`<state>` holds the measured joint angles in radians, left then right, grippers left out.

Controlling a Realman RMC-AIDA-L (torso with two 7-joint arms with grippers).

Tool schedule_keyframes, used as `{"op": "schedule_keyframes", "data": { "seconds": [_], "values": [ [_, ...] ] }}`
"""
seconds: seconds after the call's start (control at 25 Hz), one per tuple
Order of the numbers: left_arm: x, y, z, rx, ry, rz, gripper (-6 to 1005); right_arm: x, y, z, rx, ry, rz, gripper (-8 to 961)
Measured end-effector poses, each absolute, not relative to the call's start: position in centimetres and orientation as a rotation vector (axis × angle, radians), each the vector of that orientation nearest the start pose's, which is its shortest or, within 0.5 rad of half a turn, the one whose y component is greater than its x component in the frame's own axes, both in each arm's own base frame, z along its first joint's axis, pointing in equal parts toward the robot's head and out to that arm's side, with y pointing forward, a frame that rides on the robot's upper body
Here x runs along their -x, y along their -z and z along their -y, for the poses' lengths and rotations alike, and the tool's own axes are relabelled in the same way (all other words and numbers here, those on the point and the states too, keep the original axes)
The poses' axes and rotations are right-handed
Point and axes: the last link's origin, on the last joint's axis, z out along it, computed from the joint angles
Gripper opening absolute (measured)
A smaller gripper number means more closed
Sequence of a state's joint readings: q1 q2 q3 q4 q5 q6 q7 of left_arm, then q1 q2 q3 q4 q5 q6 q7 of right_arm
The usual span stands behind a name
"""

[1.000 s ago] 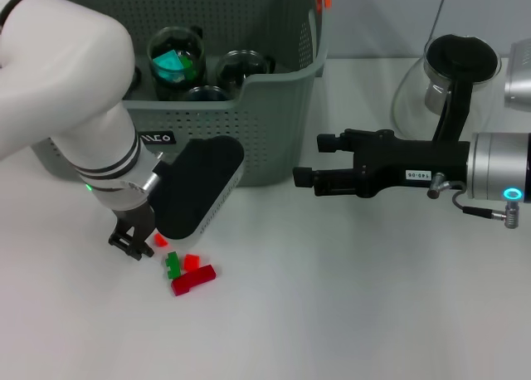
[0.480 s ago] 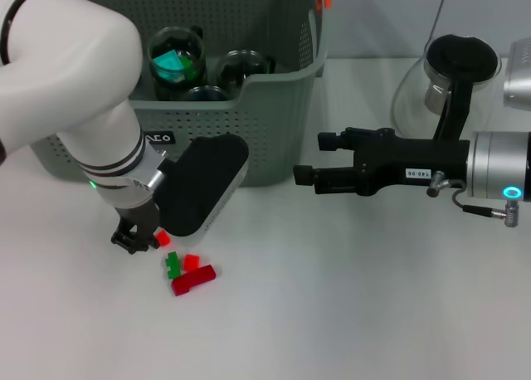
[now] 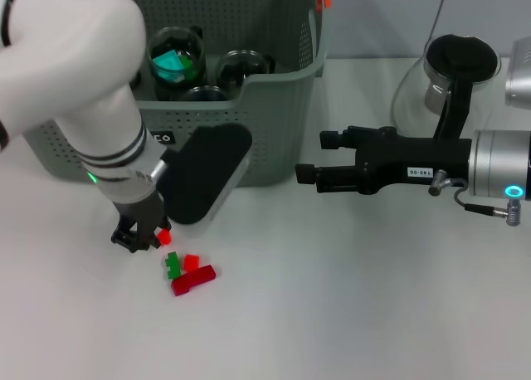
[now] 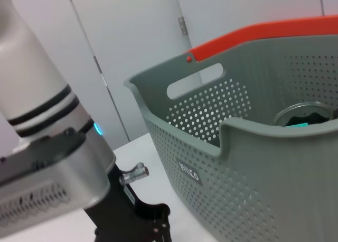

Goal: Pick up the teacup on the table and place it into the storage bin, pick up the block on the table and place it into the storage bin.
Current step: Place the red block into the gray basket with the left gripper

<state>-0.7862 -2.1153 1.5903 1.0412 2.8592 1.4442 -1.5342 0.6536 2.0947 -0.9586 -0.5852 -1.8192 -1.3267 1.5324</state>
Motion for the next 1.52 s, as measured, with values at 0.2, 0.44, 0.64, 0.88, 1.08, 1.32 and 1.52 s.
{"op": "schedule_keyframes", "data": {
  "seconds": [0.2,0.44,0.64,0.88,1.08,1.32,1.52],
  "values": [
    [17.9,2.4,-37.0,2.873,-1.106,-0.582,210,-21.0,4.0,-36.9,2.748,-0.689,-0.707,915],
    [17.5,-1.8,-36.6,3.004,-0.702,-0.13,218,-21.0,3.8,-36.9,2.753,-0.687,-0.694,914],
    [17.3,-6.3,-37.6,2.914,-0.126,0.381,224,-21.1,3.7,-36.8,2.758,-0.682,-0.682,914],
    [17.1,-13.1,-39.4,2.722,0.424,0.708,232,-21.1,3.8,-36.6,2.774,-0.68,-0.679,914],
    [17.8,-15.2,-42.8,2.494,0.486,0.771,239,-21.0,3.8,-36.6,2.779,-0.676,-0.674,915],
    [18.5,-14.5,-45.2,2.328,0.48,0.802,246,-20.9,3.8,-36.6,2.786,-0.675,-0.662,915],
    [18.3,-14.2,-46.0,2.281,0.462,0.782,371,-21.1,3.6,-36.6,2.79,-0.672,-0.649,915]
  ]
}}
